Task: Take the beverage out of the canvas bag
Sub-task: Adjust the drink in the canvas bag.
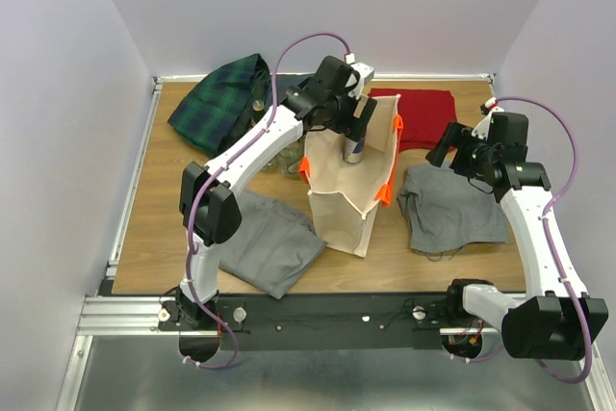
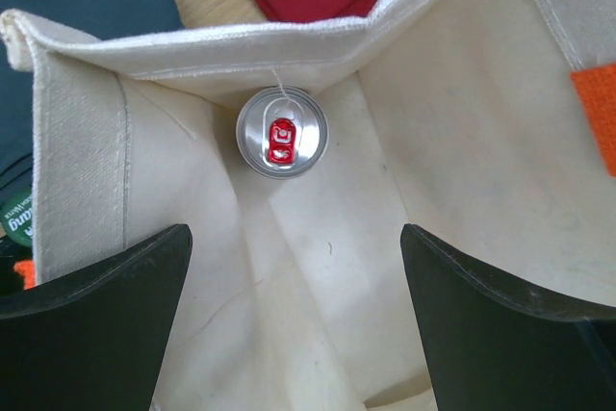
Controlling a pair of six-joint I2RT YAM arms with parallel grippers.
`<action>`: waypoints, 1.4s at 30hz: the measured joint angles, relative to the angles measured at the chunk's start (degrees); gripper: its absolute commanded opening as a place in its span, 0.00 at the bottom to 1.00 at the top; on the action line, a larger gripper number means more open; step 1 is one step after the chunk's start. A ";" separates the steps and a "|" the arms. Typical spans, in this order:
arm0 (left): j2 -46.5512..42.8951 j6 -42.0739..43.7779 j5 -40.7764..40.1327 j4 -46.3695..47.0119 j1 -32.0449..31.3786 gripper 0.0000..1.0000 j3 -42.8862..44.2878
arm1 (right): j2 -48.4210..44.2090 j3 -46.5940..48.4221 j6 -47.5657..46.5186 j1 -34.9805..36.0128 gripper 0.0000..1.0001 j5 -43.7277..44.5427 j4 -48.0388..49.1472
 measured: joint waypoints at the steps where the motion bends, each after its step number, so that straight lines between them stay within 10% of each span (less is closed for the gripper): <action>1: 0.13 -0.07 0.13 0.11 0.22 0.99 0.00 | 0.00 0.00 0.00 0.00 1.00 0.07 0.02; 21: 3.17 -0.17 3.65 1.11 -0.92 0.99 3.87 | 0.50 0.00 -0.02 0.00 1.00 0.13 0.02; 42: 10.03 0.83 -10.62 -0.11 -4.90 0.99 7.10 | 0.55 0.00 -0.02 0.00 1.00 0.13 0.02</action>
